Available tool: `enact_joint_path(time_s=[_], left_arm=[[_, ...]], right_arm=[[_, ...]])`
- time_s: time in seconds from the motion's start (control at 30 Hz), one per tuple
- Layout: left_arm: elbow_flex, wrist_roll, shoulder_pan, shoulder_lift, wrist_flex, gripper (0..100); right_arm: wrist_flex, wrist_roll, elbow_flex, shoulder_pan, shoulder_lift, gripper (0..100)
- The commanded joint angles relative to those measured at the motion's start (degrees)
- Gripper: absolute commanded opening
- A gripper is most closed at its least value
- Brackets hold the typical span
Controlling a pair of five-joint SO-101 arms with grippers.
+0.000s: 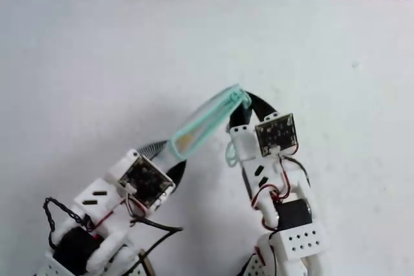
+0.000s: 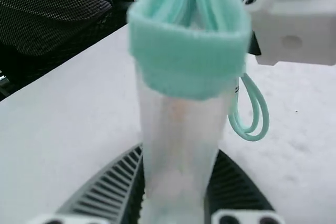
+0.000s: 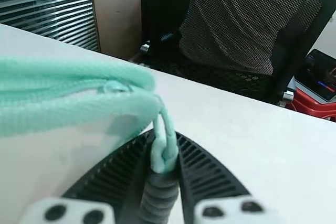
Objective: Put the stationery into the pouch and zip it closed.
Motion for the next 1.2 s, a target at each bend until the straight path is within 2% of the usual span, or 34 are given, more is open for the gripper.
enact_joint_path(time_s=[0.0,0.1,0.2,0.3,0.4,0.47,0.63,0.87,1.03,1.17], left_arm=[[-1.32,7.12,1.19,0.57,-0.26,21],[-1.23,7.56,1.54,0.48,-1.32,22],[0.70,7.82,1.71,0.48,-6.42,21],[3.69,8.53,3.82,0.48,-13.01,14],[7.03,7.91,9.10,0.48,-17.76,1],[8.70,5.19,11.82,0.48,-18.81,3],[10.29,2.55,13.49,0.48,-19.08,2],[10.46,2.37,11.12,0.48,-18.73,2],[10.46,2.37,8.92,0.48,-18.64,2],[10.46,2.37,9.10,0.48,-18.64,2]], right_arm=[[0.22,0.00,-0.70,-0.57,-0.75,1.8],[0.48,0.00,-1.23,-0.48,-0.75,1.8],[3.03,0.00,-3.08,-0.48,-0.75,1.8],[7.16,0.00,-6.59,-0.48,-0.75,1.8],[10.24,0.00,-9.14,-0.48,-0.75,1.8],[11.30,0.00,-10.20,-0.04,-0.75,1.8],[14.90,-0.53,-15.82,5.58,-4.09,1.8],[26.24,0.00,-22.07,6.11,-14.37,1.8],[34.24,0.00,-26.55,5.32,-18.59,1.8],[39.96,0.00,-27.87,-1.19,-18.77,1.8]])
